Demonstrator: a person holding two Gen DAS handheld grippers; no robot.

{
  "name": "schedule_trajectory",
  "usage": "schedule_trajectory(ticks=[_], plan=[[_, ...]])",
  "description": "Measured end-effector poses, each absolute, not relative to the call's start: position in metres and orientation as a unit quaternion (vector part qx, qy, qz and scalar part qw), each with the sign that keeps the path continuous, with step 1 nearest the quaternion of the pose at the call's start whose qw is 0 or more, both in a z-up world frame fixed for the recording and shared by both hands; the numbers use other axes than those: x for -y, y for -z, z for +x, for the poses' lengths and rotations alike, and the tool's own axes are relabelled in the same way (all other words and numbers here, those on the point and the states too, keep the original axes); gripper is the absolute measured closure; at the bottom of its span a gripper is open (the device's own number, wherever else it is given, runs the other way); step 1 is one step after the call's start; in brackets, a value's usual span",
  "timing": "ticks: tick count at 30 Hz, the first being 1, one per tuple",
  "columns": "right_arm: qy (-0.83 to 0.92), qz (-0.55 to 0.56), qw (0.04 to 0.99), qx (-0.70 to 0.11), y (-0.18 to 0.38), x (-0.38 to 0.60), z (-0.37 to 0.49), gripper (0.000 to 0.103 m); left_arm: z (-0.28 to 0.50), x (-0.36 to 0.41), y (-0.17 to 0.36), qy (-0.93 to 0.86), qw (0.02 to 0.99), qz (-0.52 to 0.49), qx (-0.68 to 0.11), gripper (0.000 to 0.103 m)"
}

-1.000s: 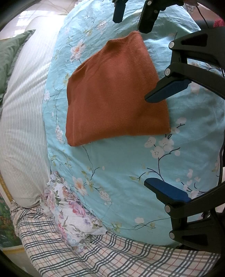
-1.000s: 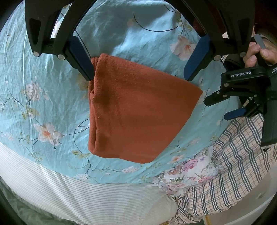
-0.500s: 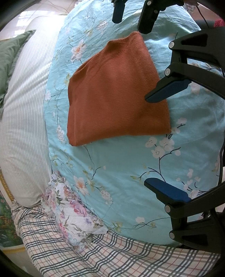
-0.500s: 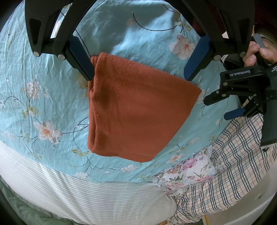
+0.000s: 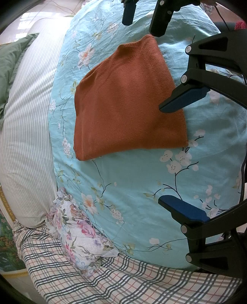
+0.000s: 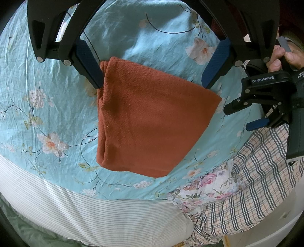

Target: Fold small clothes

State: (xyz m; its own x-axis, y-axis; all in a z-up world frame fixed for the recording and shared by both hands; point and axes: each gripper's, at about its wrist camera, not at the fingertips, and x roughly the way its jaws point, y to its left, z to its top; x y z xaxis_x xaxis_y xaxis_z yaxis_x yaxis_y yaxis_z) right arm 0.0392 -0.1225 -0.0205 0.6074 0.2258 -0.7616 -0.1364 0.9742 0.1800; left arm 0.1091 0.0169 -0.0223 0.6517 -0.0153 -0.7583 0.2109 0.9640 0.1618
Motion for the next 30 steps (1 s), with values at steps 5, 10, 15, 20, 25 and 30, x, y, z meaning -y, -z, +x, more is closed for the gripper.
schedule_trajectory(ticks=[5,10,15,20,25,30], plan=[[-0.1,0.052,0.895,-0.431,0.02,0.122,0.039,0.001,0.11,-0.017,0.022,0.063,0.901,0.118,-0.413,0.014],[-0.099,0.052,0.895,-0.431,0.02,0.121,0.039,0.001,0.111,-0.017,0.021,0.065,0.901,0.12,-0.412,0.014],[-0.1,0.052,0.896,-0.43,0.019,0.122,0.04,0.001,0.113,-0.017,0.021,0.066,0.901,0.122,-0.412,0.014],[-0.1,0.052,0.896,-0.43,0.016,0.124,0.043,0.001,0.114,-0.016,0.02,0.067,0.9,0.122,-0.412,0.014],[-0.1,0.053,0.896,-0.429,0.015,0.124,0.044,0.001,0.117,-0.017,0.021,0.069,0.9,0.125,-0.412,0.014],[-0.099,0.054,0.897,-0.427,0.015,0.127,0.048,0.001,0.121,-0.016,0.022,0.073,0.9,0.123,-0.412,0.014]])
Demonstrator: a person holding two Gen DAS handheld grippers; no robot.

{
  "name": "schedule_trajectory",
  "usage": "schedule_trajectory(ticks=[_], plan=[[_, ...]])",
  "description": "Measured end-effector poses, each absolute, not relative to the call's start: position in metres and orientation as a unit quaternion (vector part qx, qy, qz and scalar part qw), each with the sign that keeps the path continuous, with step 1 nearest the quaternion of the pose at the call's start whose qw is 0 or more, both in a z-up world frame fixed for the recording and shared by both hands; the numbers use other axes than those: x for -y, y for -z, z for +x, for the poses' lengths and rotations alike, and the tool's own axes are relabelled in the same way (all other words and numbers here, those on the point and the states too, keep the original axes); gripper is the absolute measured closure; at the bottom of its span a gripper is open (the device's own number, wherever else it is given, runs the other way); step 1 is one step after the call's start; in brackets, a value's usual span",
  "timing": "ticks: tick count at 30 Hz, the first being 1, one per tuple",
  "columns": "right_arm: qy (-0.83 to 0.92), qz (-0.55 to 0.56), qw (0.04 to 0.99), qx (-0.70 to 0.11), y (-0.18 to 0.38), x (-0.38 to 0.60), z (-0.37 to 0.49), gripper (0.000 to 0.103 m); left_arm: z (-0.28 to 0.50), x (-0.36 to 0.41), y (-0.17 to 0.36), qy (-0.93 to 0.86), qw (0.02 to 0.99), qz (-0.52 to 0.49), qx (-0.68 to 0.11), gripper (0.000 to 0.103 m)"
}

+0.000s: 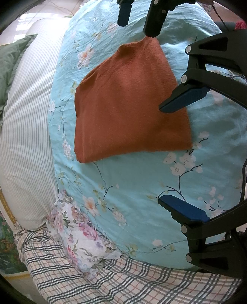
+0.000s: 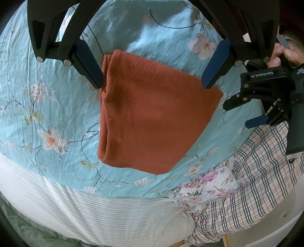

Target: Fold small clothes

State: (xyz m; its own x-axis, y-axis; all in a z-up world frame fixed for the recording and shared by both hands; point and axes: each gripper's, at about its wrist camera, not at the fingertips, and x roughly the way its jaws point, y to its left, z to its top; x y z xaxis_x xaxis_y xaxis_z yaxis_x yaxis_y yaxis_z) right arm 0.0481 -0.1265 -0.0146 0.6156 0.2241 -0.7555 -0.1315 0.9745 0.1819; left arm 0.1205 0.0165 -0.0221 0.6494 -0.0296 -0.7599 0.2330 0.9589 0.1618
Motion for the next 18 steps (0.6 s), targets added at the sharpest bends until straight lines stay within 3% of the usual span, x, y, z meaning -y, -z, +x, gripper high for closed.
schedule_trajectory(ticks=[18], plan=[[-0.086,0.08,0.897,-0.426,0.027,0.145,0.078,0.001,0.15,-0.022,0.023,0.068,0.903,0.11,-0.411,0.014]])
